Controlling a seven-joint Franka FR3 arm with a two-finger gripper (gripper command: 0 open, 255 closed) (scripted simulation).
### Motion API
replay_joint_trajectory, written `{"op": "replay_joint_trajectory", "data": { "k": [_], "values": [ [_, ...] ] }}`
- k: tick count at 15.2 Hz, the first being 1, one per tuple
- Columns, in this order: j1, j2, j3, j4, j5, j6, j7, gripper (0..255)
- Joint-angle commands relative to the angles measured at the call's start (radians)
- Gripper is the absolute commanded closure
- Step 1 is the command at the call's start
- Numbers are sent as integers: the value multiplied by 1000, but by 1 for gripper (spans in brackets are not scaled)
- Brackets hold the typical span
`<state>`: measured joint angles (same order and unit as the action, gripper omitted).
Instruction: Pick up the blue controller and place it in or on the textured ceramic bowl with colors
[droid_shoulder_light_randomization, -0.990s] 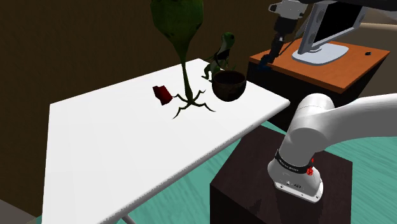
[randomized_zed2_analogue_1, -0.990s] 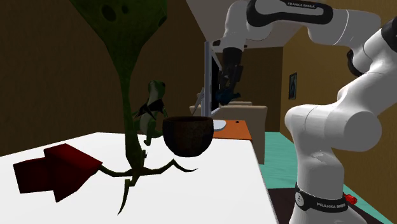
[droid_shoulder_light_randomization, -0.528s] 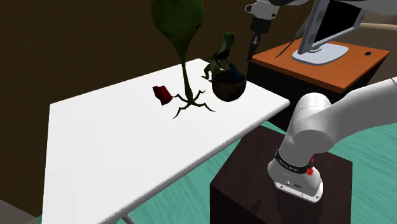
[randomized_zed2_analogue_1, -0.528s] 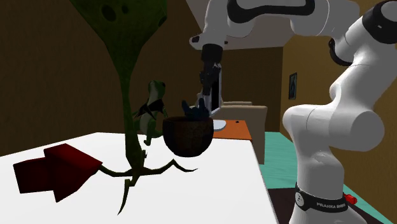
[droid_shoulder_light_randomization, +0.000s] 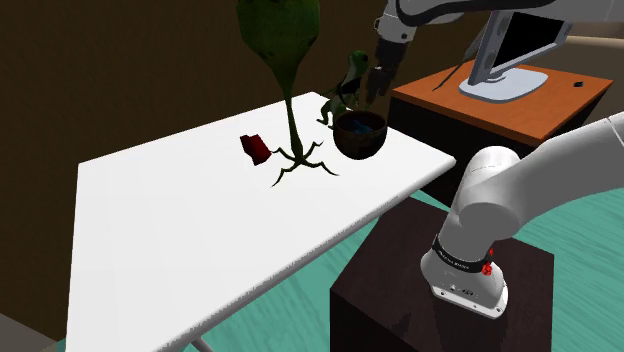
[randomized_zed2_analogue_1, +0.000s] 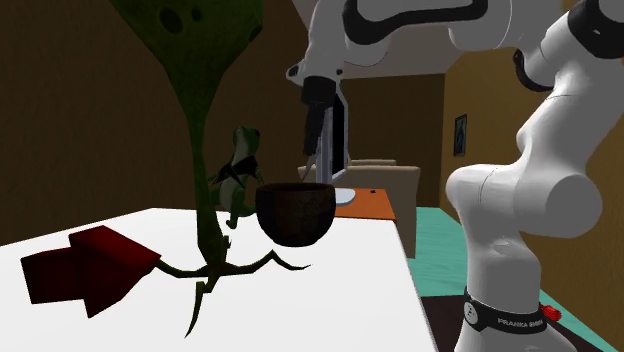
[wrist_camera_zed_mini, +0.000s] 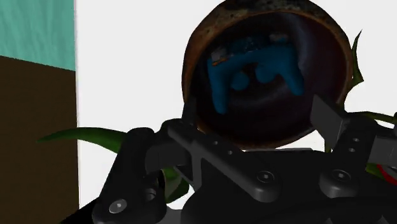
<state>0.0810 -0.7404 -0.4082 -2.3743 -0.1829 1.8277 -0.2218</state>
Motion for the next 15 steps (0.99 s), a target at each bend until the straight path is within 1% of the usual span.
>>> {"op": "replay_joint_trajectory", "data": {
  "k": [1, 5, 6, 7, 9, 10, 11, 13, 15],
  "values": [
    [-94, 6, 68, -88, 33, 96, 311, 0],
    [-265, 56, 235, -218, 109, 271, 912, 0],
    [-298, 73, 271, -236, 126, 303, 1033, 0],
    [-291, 79, 265, -245, 121, 318, 1037, 0],
    [-253, 90, 229, -261, 94, 348, 1058, 0],
    [-220, 94, 198, -269, 69, 362, 1077, 0],
    [-172, 96, 151, -276, 33, 375, 1105, 0],
    [-55, 91, 38, -288, -59, 394, 1175, 0],
    [55, 68, -65, -288, -147, 383, 1243, 0]
  ]
}}
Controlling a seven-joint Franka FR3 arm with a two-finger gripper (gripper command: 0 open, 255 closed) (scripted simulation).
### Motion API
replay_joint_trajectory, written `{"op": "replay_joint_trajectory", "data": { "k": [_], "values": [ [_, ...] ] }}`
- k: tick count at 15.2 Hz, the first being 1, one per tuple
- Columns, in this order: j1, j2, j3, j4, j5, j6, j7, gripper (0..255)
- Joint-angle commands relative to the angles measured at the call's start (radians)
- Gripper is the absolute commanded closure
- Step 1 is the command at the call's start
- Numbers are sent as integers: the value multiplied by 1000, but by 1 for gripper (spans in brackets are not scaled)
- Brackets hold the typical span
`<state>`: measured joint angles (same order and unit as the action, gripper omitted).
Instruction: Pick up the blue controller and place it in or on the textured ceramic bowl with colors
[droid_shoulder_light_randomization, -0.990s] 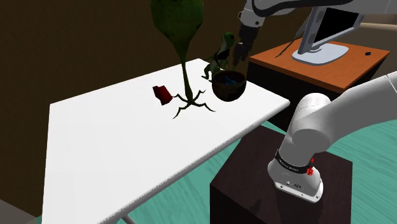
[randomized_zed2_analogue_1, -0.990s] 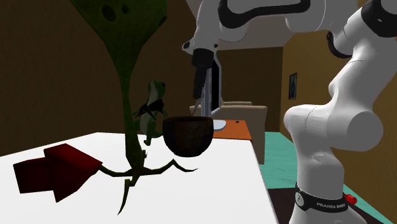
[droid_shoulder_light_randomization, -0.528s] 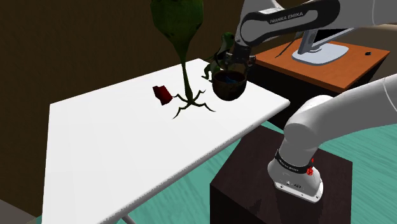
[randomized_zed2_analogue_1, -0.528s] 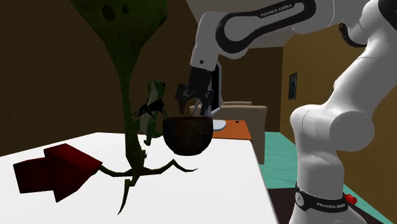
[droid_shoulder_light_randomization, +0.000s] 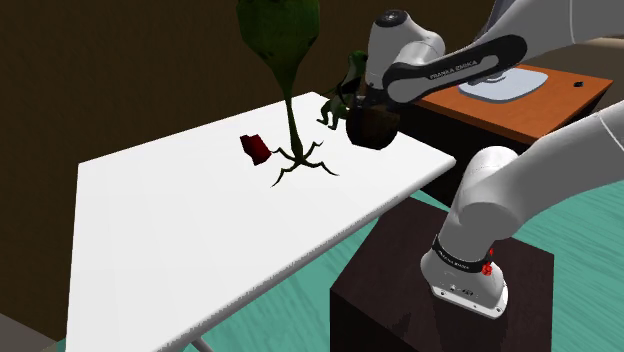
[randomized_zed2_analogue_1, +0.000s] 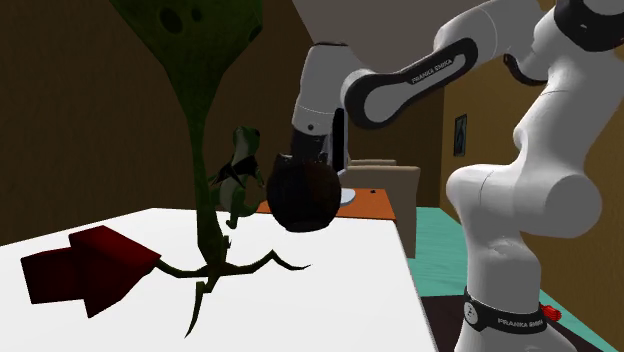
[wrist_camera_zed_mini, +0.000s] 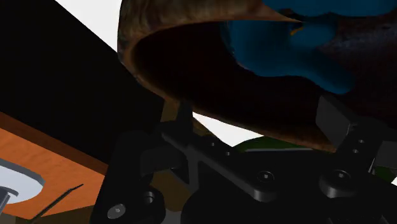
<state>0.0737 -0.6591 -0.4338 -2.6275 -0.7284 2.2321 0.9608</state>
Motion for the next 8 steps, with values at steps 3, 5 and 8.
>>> {"op": "replay_joint_trajectory", "data": {
  "k": [3, 5, 8],
  "values": [
    [188, -58, -153, -27, 293, -54, 143, 0],
    [281, -101, -233, -19, 212, -87, 206, 0],
    [329, -174, -223, 18, 217, -190, 204, 255]
  ]
}}
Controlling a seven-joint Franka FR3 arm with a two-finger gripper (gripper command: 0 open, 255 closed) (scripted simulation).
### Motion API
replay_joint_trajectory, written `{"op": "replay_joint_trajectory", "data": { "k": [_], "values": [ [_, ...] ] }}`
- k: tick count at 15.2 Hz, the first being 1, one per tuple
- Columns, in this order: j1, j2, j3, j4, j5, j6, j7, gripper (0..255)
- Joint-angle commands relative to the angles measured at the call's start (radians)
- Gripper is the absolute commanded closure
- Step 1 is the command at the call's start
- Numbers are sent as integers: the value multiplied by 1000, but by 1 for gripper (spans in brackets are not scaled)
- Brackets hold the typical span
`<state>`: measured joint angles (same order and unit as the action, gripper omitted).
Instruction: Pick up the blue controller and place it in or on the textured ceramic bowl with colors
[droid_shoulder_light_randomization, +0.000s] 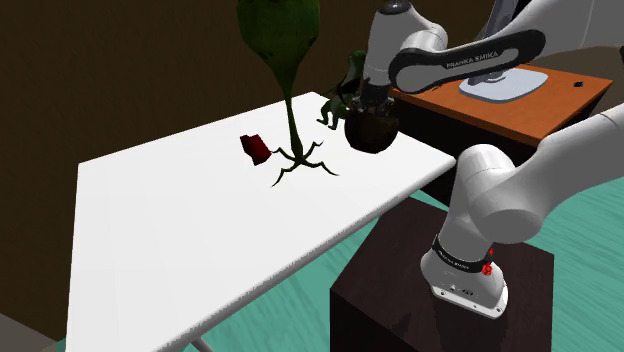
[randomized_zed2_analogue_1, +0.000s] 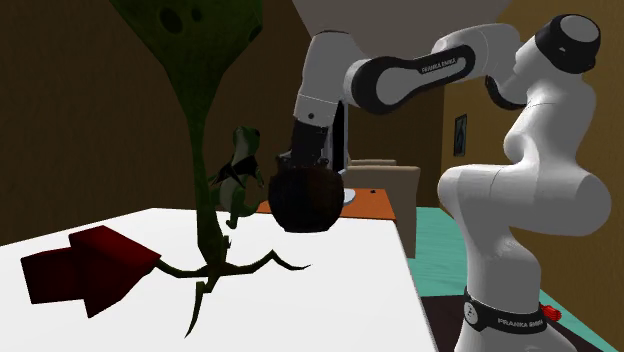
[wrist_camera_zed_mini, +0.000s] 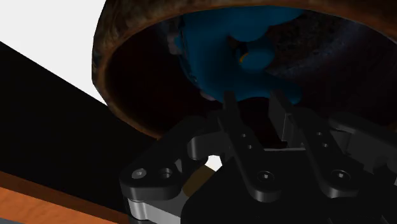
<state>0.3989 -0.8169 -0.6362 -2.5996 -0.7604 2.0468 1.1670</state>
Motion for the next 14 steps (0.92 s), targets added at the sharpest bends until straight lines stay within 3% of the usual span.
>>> {"op": "replay_joint_trajectory", "data": {
  "k": [1, 3, 8, 9, 11, 12, 14],
  "values": [
    [20, -23, 18, 17, 283, -48, 2, 255],
    [44, 17, 13, 49, 295, -39, 6, 255],
    [44, 18, 10, 53, 293, -42, 1, 255],
    [44, 18, 10, 53, 293, -42, 1, 0],
    [193, 466, -120, 433, 540, -540, -94, 0],
    [210, 538, -149, 483, 573, -606, -118, 0],
    [198, 527, -141, 449, 567, -583, -114, 0]
  ]
}}
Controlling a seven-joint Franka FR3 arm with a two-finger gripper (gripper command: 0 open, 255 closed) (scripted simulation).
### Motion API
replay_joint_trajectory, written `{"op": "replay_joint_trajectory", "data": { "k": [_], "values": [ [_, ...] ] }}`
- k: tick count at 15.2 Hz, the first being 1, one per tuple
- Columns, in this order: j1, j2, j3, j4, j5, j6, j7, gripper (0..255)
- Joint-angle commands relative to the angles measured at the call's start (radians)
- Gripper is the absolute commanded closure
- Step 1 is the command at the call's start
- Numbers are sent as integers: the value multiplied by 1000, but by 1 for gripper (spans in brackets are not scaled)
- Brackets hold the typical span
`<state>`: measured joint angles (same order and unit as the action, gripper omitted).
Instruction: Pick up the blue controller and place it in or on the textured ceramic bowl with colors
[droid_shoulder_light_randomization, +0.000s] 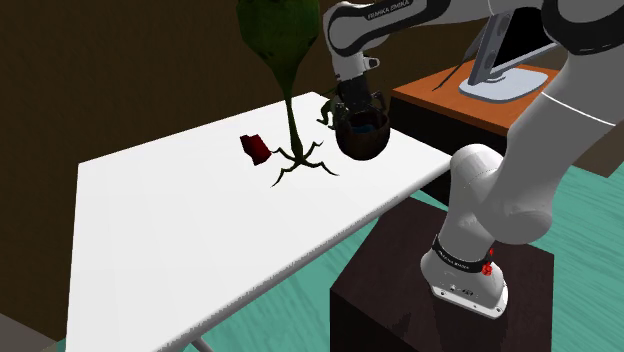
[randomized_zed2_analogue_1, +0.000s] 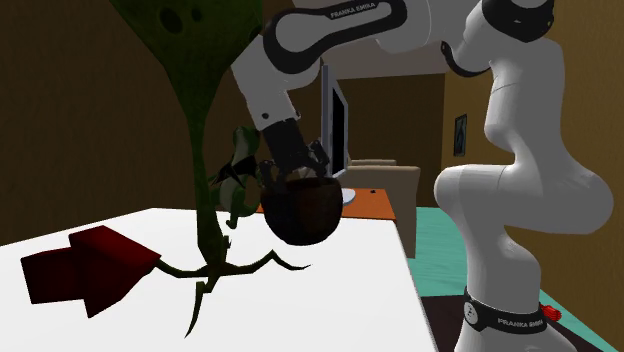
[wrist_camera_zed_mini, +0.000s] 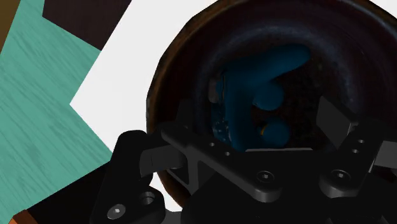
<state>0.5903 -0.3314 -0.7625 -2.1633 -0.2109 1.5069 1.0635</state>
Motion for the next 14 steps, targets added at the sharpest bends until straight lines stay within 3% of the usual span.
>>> {"op": "replay_joint_trajectory", "data": {
  "k": [1, 5, 13, 14],
  "values": [
    [4, 35, -13, -4, 14, -31, -7, 0],
    [-10, 11, -8, -79, -1, 22, 5, 0],
    [-18, 13, -2, -79, 1, 23, 3, 0],
    [-20, -19, 21, -97, -5, 11, 30, 255]
  ]
}}
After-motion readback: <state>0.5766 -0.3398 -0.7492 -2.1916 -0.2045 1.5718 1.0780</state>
